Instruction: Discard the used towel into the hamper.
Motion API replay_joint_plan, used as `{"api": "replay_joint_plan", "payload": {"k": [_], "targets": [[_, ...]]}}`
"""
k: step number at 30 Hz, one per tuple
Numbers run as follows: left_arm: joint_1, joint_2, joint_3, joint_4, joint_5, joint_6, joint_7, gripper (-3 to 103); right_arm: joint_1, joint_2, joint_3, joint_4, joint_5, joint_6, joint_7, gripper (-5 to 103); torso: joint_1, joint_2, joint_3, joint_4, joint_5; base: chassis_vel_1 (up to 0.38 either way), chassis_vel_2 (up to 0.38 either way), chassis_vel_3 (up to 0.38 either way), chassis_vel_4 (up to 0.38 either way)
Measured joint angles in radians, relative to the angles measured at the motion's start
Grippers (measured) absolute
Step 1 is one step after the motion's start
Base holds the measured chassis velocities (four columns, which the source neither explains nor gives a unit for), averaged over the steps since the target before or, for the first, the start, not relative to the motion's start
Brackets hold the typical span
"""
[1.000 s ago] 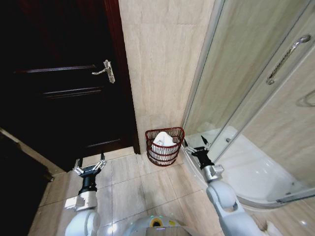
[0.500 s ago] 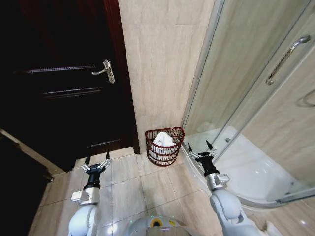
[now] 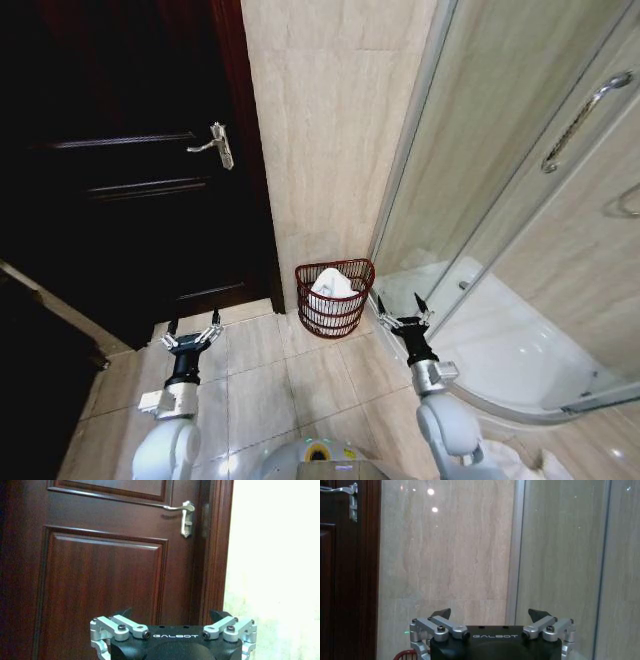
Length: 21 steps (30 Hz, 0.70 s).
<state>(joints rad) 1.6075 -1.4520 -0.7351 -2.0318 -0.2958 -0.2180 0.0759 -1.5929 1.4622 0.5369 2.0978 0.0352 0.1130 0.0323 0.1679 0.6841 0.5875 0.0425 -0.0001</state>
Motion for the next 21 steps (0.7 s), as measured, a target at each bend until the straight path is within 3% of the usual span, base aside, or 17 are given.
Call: {"api": "replay_joint_plan", "payload": {"k": [21], "targets": [[0.036, -0.007, -0.003, -0.026, 0.0, -0.023, 0.002, 100, 0.009, -0.015, -0.042, 0.007, -0.027, 0.0, 0.024, 100, 0.0, 0.001, 0.0, 0.0002, 0.0001, 0.0, 0.0, 0.0, 0.0]]}}
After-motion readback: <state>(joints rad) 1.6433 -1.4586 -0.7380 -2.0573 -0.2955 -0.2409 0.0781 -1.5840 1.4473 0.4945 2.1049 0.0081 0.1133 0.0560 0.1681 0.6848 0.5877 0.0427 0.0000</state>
